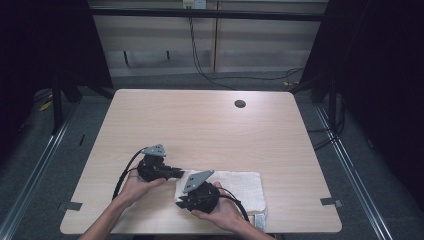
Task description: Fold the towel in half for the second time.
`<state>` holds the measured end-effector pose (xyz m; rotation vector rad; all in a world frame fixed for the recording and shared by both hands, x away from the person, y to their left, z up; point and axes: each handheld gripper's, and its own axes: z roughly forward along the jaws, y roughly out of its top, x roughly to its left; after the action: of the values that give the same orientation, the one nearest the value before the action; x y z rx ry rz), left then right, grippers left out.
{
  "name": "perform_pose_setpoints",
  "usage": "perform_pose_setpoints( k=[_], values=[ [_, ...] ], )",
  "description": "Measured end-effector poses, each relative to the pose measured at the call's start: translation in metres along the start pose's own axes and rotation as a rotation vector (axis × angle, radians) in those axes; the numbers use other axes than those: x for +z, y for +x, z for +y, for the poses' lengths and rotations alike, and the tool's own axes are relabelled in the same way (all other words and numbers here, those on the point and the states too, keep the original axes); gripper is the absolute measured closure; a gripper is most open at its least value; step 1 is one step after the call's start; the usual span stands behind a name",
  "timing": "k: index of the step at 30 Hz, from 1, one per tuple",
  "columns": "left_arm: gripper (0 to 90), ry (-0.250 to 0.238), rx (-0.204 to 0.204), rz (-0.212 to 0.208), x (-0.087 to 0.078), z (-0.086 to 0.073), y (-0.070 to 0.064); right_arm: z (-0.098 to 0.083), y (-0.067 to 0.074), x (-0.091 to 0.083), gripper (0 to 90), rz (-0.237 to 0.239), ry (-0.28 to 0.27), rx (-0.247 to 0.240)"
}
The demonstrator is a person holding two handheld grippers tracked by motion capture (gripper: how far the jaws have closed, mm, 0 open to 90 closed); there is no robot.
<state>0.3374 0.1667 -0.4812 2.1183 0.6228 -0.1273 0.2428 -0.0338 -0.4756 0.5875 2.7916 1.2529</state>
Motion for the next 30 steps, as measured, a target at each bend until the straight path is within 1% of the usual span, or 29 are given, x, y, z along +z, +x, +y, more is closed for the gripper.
perform_pose_setpoints(
  k=[3,4,5,6,9,12,14,15,16,19,21,24,26,28,30],
  values=[
    [86.9,-0.021,-0.024,-0.006,-0.003,0.001,0.002,0.005,-0.002,-0.004,83.5,0.0,-0.021,0.013],
    [86.9,-0.021,-0.023,-0.002,-0.004,0.001,0.002,0.006,-0.003,-0.005,83.5,0.002,-0.021,0.018],
    [86.9,-0.023,-0.025,-0.001,-0.004,0.001,0.002,0.006,-0.003,-0.006,83.5,0.0,-0.025,0.009],
    [86.9,-0.018,-0.025,0.003,-0.005,0.002,0.003,0.007,-0.003,-0.007,83.5,0.001,-0.029,0.013],
    [86.8,-0.026,-0.023,0.01,-0.007,0.002,0.003,0.01,-0.003,-0.008,83.5,-0.001,-0.038,0.013],
    [86.8,-0.033,-0.034,0.014,-0.013,0.004,0.005,0.016,-0.003,-0.009,83.5,-0.002,-0.046,-0.001],
    [86.8,-0.046,-0.038,0.014,-0.019,0.005,0.006,0.021,-0.002,-0.009,83.5,0.0,-0.05,-0.005],
    [86.8,-0.05,-0.038,0.018,-0.021,0.006,0.007,0.023,-0.001,-0.008,83.4,-0.005,-0.053,-0.019],
    [86.8,-0.055,-0.038,0.027,-0.023,0.006,0.007,0.025,-0.001,-0.008,83.5,-0.002,-0.056,-0.017],
    [86.8,-0.07,-0.038,0.032,-0.029,0.008,0.007,0.031,-0.001,-0.005,83.5,0.004,-0.068,-0.019],
    [86.8,-0.075,-0.036,0.062,-0.034,0.009,0.008,0.037,-0.001,-0.002,83.4,0.0,-0.079,-0.017],
    [86.8,-0.076,-0.045,0.086,-0.038,0.009,0.011,0.046,-0.001,0.0,83.4,-0.004,-0.099,-0.004],
    [86.8,-0.087,-0.053,0.092,-0.042,0.008,0.014,0.052,-0.002,0.002,83.4,-0.012,-0.11,-0.01],
    [86.9,-0.101,-0.061,0.094,-0.047,0.008,0.015,0.061,-0.001,0.004,83.5,-0.008,-0.112,-0.016],
    [86.9,-0.108,-0.062,0.099,-0.052,0.009,0.016,0.066,-0.001,0.006,83.5,-0.009,-0.115,-0.024]
  ],
)
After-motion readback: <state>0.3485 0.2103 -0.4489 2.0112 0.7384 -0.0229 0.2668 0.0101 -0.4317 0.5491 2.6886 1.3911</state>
